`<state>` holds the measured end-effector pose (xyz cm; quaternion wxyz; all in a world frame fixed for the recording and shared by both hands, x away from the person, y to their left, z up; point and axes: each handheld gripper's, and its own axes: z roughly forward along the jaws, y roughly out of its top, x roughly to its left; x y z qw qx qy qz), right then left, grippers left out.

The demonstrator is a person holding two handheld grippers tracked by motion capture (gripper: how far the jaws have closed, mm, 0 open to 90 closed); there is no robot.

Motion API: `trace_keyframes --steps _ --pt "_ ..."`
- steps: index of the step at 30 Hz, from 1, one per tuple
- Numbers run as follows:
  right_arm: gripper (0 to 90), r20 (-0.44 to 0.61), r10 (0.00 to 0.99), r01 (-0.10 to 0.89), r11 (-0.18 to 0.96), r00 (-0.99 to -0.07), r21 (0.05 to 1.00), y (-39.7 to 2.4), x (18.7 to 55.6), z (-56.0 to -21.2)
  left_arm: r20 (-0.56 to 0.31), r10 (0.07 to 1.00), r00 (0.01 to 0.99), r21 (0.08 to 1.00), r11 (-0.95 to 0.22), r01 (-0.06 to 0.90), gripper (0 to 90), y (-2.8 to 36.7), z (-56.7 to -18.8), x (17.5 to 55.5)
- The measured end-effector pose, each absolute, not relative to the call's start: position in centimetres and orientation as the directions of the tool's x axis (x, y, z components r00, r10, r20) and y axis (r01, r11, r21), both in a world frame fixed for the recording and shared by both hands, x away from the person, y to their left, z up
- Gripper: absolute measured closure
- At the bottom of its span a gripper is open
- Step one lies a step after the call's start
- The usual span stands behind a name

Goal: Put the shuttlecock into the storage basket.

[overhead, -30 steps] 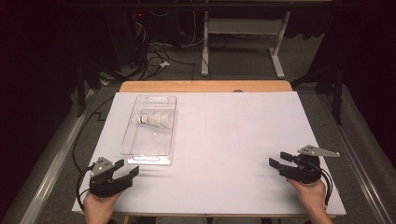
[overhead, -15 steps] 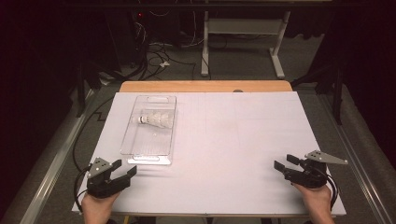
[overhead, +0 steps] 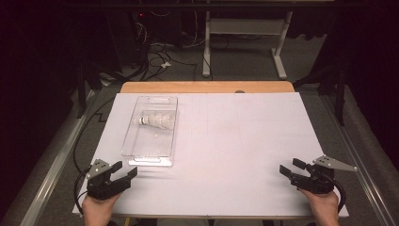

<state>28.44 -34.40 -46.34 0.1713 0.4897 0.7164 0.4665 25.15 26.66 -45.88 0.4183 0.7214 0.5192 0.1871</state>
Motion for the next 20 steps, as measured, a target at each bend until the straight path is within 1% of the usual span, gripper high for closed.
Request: trace_keyframes --steps 11,20 --pt "28.7 0.222 0.852 0.542 0.083 -0.474 0.836 -34.44 28.52 -46.44 -0.161 0.909 0.384 0.795 -0.112 0.596 34.7 26.52 -45.91 25.18" --pt "28.4 0.234 0.858 0.547 0.064 -0.457 0.835 -34.54 28.57 -46.54 -0.167 0.91 0.38 0.792 -0.106 0.601 34.7 26.6 -45.92 25.29"
